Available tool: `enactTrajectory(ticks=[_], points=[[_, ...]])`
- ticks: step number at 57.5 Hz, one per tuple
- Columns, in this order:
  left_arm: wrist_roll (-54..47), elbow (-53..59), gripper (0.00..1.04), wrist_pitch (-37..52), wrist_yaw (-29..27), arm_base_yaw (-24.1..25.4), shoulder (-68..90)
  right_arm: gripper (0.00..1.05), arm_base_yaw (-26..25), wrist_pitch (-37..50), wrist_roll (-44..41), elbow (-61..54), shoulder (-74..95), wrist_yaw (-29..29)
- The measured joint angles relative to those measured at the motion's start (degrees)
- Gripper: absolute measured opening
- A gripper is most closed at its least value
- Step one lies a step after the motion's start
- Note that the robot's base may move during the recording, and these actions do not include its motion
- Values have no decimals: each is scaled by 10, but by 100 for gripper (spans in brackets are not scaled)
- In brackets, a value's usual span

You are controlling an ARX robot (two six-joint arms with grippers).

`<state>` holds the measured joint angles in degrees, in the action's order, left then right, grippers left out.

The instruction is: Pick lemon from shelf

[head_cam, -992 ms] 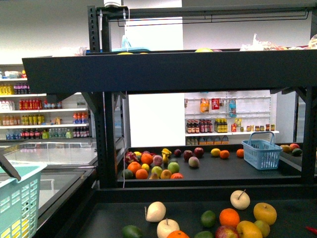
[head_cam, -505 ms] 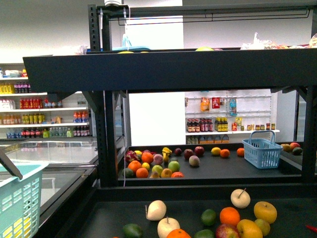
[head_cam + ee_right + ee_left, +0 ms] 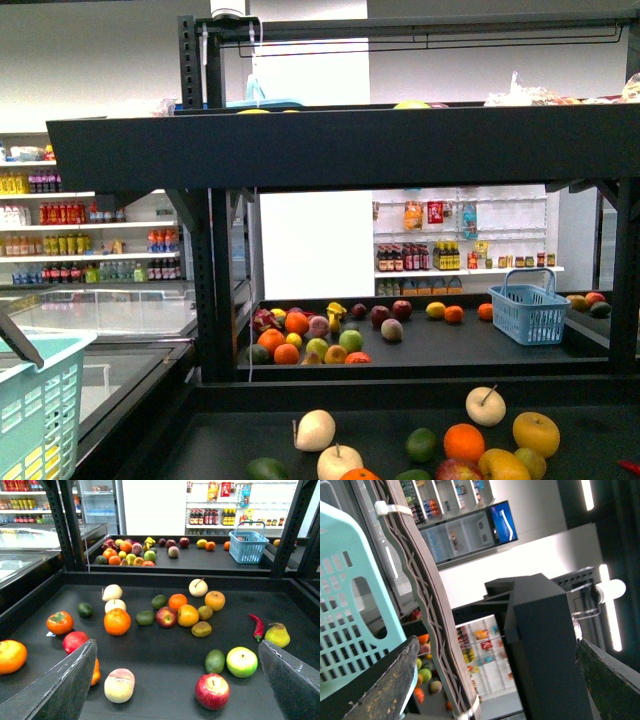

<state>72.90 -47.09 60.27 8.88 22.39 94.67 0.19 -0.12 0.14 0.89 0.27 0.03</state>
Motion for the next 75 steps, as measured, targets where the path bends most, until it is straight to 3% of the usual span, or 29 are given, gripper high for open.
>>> enactTrajectory(ticks=[9, 20, 26, 30, 31, 34, 35, 38, 40, 52, 61, 75], points=[[-177, 50, 97, -168, -57, -34, -144, 97, 0, 0, 0, 0, 0, 0], [-424, 106, 97, -389, -201, -126, -349, 97, 0, 0, 0, 0, 0, 0], [-528, 143, 97, -490, -319, -233, -488, 97, 0, 0, 0, 0, 0, 0], [-579, 165, 97, -551, -442, -353, -583, 97, 0, 0, 0, 0, 0, 0], [-585, 169, 97, -554, -450, -370, -593, 97, 0, 0, 0, 0, 0, 0], [-616, 191, 97, -555, -573, -481, -648, 97, 0, 0, 0, 0, 0, 0], [-625, 196, 95, -561, -585, -516, -663, 97, 0, 0, 0, 0, 0, 0], [-665, 215, 85, -589, -530, -591, -702, 97, 0, 0, 0, 0, 0, 0], [-693, 255, 75, -581, -479, -612, -727, 97, 0, 0, 0, 0, 0, -1], [-718, 376, 33, -545, -424, -571, -789, 97, 0, 0, 0, 0, 0, 0], [-721, 400, 3, -572, -332, -479, -844, 97, 0, 0, 0, 0, 0, -1], [-723, 426, 3, -594, -217, -357, -895, 97, 0, 0, 0, 0, 0, -1]])
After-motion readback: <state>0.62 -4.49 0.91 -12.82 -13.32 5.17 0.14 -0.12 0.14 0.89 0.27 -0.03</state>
